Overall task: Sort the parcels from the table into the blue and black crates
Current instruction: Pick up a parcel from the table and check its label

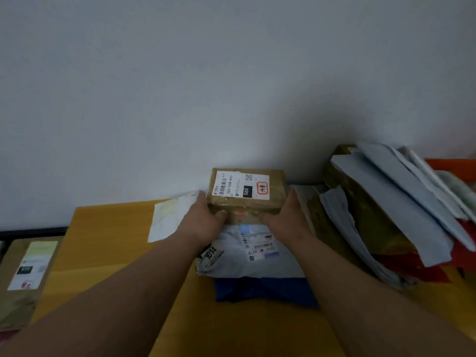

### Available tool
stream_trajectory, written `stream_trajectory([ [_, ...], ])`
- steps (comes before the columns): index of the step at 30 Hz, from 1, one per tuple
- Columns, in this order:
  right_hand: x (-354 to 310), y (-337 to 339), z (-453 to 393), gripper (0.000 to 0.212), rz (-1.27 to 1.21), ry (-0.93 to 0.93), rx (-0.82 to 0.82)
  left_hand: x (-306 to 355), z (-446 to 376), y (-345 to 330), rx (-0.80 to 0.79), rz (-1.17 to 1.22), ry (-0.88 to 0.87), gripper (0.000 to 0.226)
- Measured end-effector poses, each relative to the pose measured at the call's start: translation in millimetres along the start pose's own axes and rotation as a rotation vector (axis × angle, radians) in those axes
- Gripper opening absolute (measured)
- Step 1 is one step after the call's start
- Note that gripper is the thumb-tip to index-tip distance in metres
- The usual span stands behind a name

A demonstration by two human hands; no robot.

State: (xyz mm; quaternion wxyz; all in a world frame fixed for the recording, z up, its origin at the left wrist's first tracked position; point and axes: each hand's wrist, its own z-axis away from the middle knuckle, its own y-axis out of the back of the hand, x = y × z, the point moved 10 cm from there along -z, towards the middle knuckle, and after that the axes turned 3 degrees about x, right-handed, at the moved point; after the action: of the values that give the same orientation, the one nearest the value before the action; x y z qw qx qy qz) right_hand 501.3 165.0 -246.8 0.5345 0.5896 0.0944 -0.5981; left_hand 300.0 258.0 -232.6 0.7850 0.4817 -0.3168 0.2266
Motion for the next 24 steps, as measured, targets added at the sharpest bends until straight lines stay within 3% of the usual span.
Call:
stream_trajectory([
  [3,6.6,-5.7,-3.0,0.055,-0.070,0.024,-0.038,4.9,1.6,-7.5,0.045,0.091,0.011,0.039],
  [13,-18.9,2.9,37.9,0.016,-0.376,0.064,-0.012,-10.9,38.0,36.5,0.349,0.384,0.113,0.042],
  [18,-20.5,8.5,63.3,0.036,-0.601,-0.095,0.023,-30.2,63.7,58.9,0.342,0.482,0.099,0.021],
  [22,-33.7,-11.6,96.2,0.060,-0.702,-0.141,-0.101,-40.6,95.4,86.7,0.315,0.496,0.054,0.022],
  [24,-44.7,-27.9,121.1,0.059,-0.728,-0.147,-0.177,-44.4,112.5,107.4,0.325,0.508,0.007,0.023],
])
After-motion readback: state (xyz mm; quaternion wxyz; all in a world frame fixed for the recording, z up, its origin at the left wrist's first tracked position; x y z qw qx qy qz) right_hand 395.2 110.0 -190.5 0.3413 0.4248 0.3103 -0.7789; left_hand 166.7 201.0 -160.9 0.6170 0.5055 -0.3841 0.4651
